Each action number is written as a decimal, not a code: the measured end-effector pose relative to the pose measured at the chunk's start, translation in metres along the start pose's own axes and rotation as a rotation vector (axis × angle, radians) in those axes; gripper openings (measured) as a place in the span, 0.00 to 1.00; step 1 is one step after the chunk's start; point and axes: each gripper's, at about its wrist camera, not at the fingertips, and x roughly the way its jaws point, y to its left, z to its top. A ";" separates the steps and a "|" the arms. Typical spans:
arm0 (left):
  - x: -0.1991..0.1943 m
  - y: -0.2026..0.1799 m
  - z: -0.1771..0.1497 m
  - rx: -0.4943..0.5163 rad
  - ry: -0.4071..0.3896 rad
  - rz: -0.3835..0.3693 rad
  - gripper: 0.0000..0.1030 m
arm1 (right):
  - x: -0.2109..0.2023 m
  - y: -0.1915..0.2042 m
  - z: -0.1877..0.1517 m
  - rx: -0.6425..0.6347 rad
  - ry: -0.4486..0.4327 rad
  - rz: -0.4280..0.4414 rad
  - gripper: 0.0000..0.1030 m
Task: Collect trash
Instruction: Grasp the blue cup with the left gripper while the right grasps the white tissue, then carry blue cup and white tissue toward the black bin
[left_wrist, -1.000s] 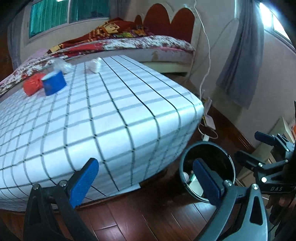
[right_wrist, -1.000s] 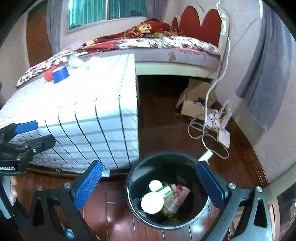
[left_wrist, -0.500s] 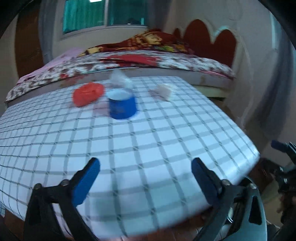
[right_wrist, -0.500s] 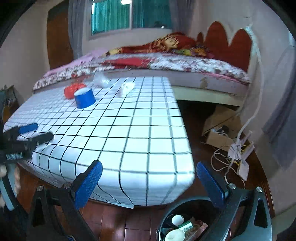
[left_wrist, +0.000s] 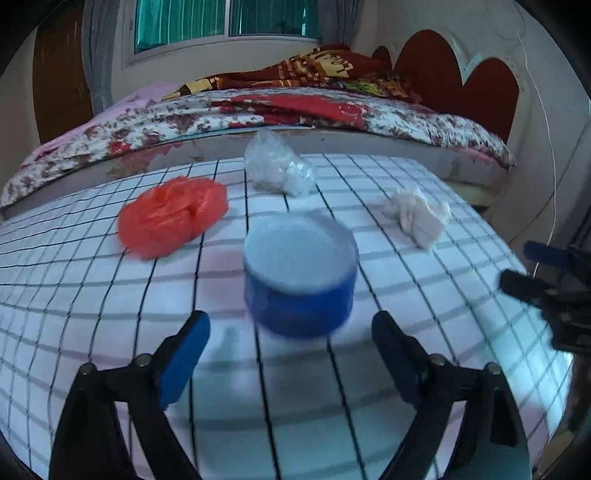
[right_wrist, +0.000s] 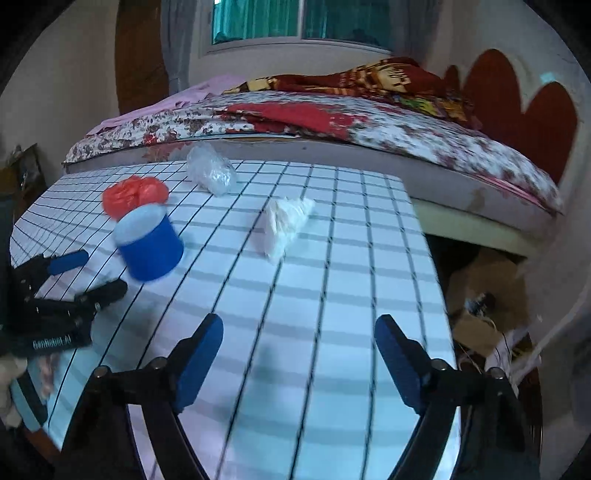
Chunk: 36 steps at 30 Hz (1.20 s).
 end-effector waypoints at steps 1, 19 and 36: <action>0.007 -0.001 0.006 0.002 0.003 -0.008 0.87 | 0.010 0.001 0.007 -0.004 0.006 0.004 0.83; 0.020 -0.003 0.018 0.004 0.039 -0.035 0.74 | 0.069 0.006 0.043 0.050 0.069 0.093 0.25; -0.089 -0.038 -0.040 0.095 -0.091 -0.005 0.74 | -0.077 0.010 -0.035 0.025 -0.086 0.072 0.25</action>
